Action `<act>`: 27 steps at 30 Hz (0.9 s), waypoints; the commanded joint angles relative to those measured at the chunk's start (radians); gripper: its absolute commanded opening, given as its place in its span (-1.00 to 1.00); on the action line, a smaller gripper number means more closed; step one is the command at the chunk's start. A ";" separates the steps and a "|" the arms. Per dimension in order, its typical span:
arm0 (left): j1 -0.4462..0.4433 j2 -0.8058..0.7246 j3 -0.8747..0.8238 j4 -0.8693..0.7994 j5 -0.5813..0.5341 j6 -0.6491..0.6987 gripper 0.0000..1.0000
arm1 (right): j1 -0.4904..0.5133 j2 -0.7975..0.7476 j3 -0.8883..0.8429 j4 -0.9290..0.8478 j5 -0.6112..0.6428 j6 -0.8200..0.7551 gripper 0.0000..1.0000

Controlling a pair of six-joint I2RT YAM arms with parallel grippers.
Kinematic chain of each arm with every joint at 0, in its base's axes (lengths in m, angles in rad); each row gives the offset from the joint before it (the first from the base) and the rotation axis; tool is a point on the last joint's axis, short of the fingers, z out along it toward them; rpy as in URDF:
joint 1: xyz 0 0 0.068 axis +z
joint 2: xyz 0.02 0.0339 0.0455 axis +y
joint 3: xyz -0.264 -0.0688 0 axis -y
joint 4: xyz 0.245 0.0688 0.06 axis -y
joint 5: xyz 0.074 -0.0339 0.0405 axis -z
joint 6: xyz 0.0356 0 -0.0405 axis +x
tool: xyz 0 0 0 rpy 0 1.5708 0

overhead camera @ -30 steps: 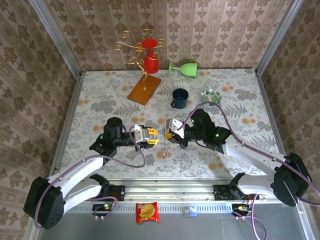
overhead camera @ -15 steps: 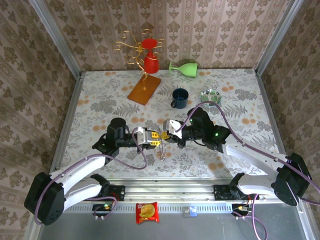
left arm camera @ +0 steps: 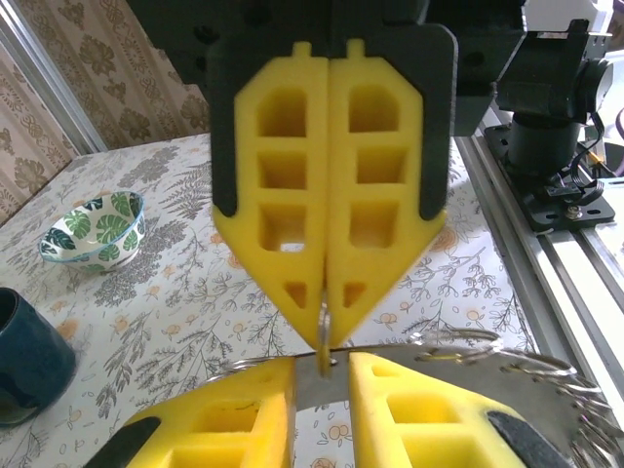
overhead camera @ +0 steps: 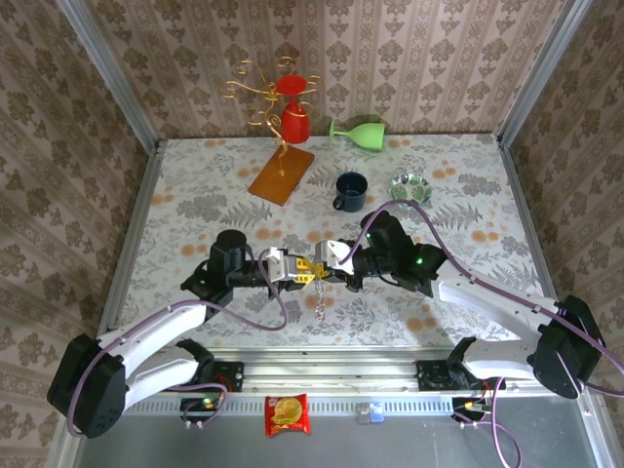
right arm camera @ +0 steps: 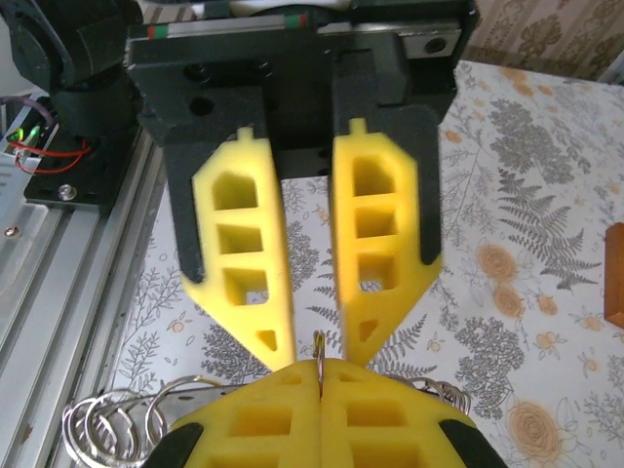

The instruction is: Put the keys on the keyring

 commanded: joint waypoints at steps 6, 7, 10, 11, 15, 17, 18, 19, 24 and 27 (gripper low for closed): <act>-0.020 0.007 0.005 0.034 -0.005 0.015 -0.69 | 0.024 0.020 0.047 -0.012 -0.007 -0.032 -1.00; -0.022 0.010 0.005 0.032 -0.005 0.017 -0.75 | 0.025 0.022 0.047 -0.006 -0.011 -0.028 -1.00; -0.025 0.013 0.006 0.035 0.000 0.018 -0.96 | 0.027 0.030 0.049 -0.007 -0.006 -0.025 -1.00; -0.027 0.013 0.006 0.038 -0.001 0.020 -1.00 | 0.027 0.030 0.047 -0.008 0.007 -0.024 -1.00; -0.031 0.012 -0.011 0.065 -0.028 0.021 -1.00 | 0.022 0.020 0.007 -0.001 0.069 -0.024 -0.78; -0.034 0.013 -0.025 0.083 -0.042 0.024 -1.00 | 0.016 0.010 -0.023 0.002 0.091 -0.024 -0.61; -0.036 0.013 -0.032 0.091 -0.050 0.026 -1.00 | 0.015 0.005 -0.035 0.002 0.100 -0.023 -0.58; -0.036 0.015 -0.036 0.095 -0.051 0.030 -1.00 | 0.014 -0.002 -0.047 0.004 0.108 -0.020 -0.56; -0.042 0.028 -0.047 0.102 -0.050 0.043 -1.00 | 0.014 -0.028 -0.075 0.005 0.125 -0.001 -0.52; -0.048 0.038 -0.057 0.119 -0.059 0.042 -1.00 | 0.014 -0.035 -0.084 -0.004 0.127 -0.005 -0.51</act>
